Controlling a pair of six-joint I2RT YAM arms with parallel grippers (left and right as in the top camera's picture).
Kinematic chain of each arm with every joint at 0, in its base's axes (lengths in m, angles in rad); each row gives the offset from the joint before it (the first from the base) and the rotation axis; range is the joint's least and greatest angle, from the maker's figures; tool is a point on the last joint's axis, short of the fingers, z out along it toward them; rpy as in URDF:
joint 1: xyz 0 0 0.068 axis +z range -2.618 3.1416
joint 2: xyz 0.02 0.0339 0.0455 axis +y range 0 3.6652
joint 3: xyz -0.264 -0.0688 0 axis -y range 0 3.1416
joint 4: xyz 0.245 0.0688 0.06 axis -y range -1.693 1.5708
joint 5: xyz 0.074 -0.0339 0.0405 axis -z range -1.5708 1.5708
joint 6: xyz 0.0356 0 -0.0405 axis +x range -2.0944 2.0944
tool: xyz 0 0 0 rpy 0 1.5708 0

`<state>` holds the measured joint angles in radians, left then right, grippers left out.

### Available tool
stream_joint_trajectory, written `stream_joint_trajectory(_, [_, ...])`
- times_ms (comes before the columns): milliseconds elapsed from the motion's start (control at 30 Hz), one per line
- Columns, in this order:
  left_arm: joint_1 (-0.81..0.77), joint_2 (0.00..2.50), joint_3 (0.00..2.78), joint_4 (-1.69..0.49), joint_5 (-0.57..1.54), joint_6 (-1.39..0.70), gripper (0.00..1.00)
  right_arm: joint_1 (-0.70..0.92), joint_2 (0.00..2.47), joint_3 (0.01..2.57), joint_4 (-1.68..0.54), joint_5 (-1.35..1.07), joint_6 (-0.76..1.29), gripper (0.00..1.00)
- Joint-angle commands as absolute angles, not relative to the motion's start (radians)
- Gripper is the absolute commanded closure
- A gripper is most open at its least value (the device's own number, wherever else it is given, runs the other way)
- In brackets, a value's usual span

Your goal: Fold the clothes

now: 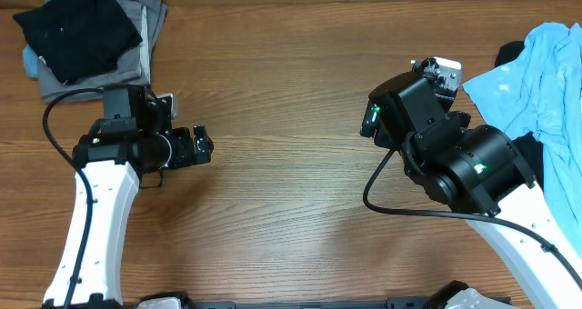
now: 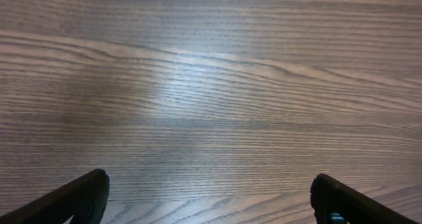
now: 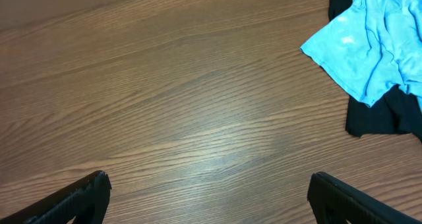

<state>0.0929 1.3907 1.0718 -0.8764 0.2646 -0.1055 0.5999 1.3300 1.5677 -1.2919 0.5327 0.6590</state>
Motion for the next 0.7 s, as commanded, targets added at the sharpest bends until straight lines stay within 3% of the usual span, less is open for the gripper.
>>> stream_joint_trajectory(0, [0.098, 1.415, 1.067, -0.876, 0.255, -0.112, 0.00, 0.599, 1.330, 1.571, -1.287, 0.556, 0.667, 0.00])
stream_joint_trajectory(300, [0.098, 1.435, 1.067, -0.877, 0.255, -0.112, 0.00, 0.535, 1.288, 1.571, -1.288, 0.556, 0.667, 0.00])
stream_joint_trajectory(667, [0.098, 1.435, 1.067, -0.878, 0.255, -0.112, 0.00, 0.215, 1.084, 1.571, -1.288, 0.556, 0.667, 0.00])
